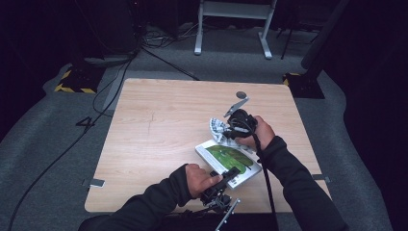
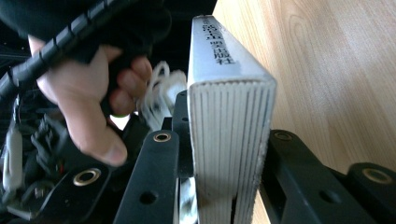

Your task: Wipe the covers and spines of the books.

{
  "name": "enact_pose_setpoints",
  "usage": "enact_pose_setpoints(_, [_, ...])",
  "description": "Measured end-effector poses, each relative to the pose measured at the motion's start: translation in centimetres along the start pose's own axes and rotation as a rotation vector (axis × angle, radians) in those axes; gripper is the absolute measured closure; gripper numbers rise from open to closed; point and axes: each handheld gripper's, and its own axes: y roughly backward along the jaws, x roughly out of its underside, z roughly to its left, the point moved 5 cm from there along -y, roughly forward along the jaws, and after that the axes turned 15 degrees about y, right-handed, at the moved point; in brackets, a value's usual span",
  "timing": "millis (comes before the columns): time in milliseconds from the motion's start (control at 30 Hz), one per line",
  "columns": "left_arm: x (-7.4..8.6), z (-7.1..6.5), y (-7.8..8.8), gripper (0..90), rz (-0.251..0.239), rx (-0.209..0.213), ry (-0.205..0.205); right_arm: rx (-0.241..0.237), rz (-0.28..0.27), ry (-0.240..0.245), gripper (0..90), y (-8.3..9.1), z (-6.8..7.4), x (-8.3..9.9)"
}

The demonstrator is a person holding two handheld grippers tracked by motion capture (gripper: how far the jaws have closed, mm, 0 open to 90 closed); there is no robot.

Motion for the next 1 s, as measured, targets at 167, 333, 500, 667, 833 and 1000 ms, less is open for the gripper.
enact_pose_setpoints(167, [0.0, 0.1, 0.0, 74.9, -0.002, -0.005, -0.002, -0.034, -0.027, 0.05, 76.4, -0.9, 1.3, -2.3])
enact_pose_setpoints(333, [0.6, 0.0, -0.3, 74.8, 0.017, 0.004, 0.005, -0.098, -0.069, 0.132, 76.4, -0.7, 3.9, -4.2])
enact_pose_setpoints(500, [1.0, 0.1, -0.4, 74.6, 0.028, -0.003, -0.004, -0.17, -0.08, 0.222, 76.3, 0.6, 6.4, -4.3])
enact_pose_setpoints(667, [1.7, 0.3, -0.5, 74.7, 0.058, -0.014, -0.015, -0.157, -0.029, 0.21, 76.3, 1.7, 5.0, -1.9])
enact_pose_setpoints(833, [1.3, 0.0, -0.4, 74.6, 0.045, -0.002, -0.017, -0.094, 0.012, 0.082, 76.0, 0.6, 1.2, 0.7])
enact_pose_setpoints(1000, [0.5, -0.7, -0.5, 74.6, 0.019, 0.014, -0.04, -0.065, -0.001, 0.019, 76.0, -1.5, -0.7, 0.9])
